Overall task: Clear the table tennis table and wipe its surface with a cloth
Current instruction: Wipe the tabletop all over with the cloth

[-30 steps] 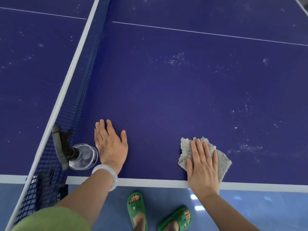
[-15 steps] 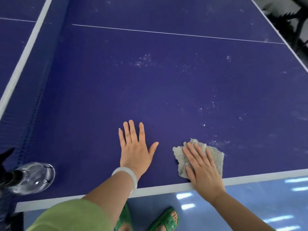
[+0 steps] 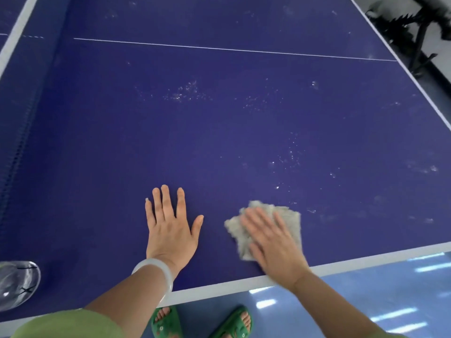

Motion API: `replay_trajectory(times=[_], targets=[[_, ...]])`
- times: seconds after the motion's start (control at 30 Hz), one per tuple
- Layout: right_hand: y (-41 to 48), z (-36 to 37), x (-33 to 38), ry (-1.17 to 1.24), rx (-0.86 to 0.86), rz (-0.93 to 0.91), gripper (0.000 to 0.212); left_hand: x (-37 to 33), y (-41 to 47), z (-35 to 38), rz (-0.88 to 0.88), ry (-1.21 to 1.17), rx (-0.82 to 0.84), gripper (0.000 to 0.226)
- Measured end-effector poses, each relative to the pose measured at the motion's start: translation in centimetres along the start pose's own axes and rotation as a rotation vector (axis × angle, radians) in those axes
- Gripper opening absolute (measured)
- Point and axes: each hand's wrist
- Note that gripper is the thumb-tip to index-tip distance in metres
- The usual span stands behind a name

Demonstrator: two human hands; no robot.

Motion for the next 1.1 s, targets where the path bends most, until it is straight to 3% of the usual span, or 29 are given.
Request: replay_trajectory(times=[0.13, 0.2, 0.27, 0.4, 0.47, 0.5, 0.6, 0.63, 0.7, 0.77, 0.87, 1.0, 1.07, 1.1], targets=[[-1.7, -0.4, -4.5, 0.289, -0.11, 0.809, 0.055, -0.1, 0.1, 0.1, 0.013, -0.017, -0.019, 0.078], [-0.7, -0.6, -2.2, 0.288, -0.147, 0.931, 0.058, -0.2, 0.1, 0.1, 0.012, -0.018, -0.014, 0.078], [0.7, -0.6, 1.3, 0.241, -0.146, 0.77, 0.064, -0.3, 0.0, -0.1, 0.008, -0.013, -0.005, 0.078], [0.5, -0.5, 3.8, 0.049, -0.001, -0.007, 0.059, -0.3, 0.0, -0.2, -0.004, -0.007, 0.001, 0.078], [0.1, -0.8, -0.2, 0.003, 0.011, -0.074, 0.059, -0.2, 0.1, -0.1, -0.009, 0.004, 0.001, 0.079], [-0.1, -0.9, -2.4, 0.022, -0.001, 0.055, 0.059, -0.2, 0.1, -0.1, -0.009, 0.007, -0.001, 0.079], [-1.1, -1.4, -7.5, 0.239, -0.062, 0.771, 0.055, -0.3, 0.2, 0.0, -0.008, -0.001, -0.003, 0.079], [-1.3, -1.4, -7.7, 0.305, -0.086, 0.931, 0.056, -0.3, 0.1, 0.0, -0.01, -0.007, -0.003, 0.079], [-0.3, -1.3, -5.3, 0.358, -0.118, 1.048, 0.058, -0.3, 0.1, 0.0, -0.012, -0.012, -0.003, 0.079], [1.4, -1.1, -1.3, 0.275, -0.135, 0.945, 0.057, -0.4, 0.1, -0.1, -0.012, -0.009, -0.002, 0.078], [4.8, -0.4, 4.0, 0.164, -0.099, 0.525, 0.06, -0.4, 0.1, -0.2, -0.021, 0.005, 0.004, 0.078], [7.5, -1.5, 1.5, 0.083, -0.012, 0.057, 0.058, -0.5, 0.1, -0.3, -0.037, 0.023, 0.011, 0.079], [7.7, -2.0, -3.0, 0.065, 0.006, 0.099, 0.058, -0.4, 0.2, -0.2, -0.039, 0.022, 0.014, 0.078], [7.4, -2.1, -5.5, 0.091, -0.014, 0.242, 0.059, -0.4, 0.2, -0.2, -0.041, 0.022, 0.014, 0.078]])
Point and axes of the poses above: each hand's wrist, its own y-axis towards the middle knuckle, its own z-axis out of the palm, x = y × z, and after that the axes turned 7 degrees about x, right-handed
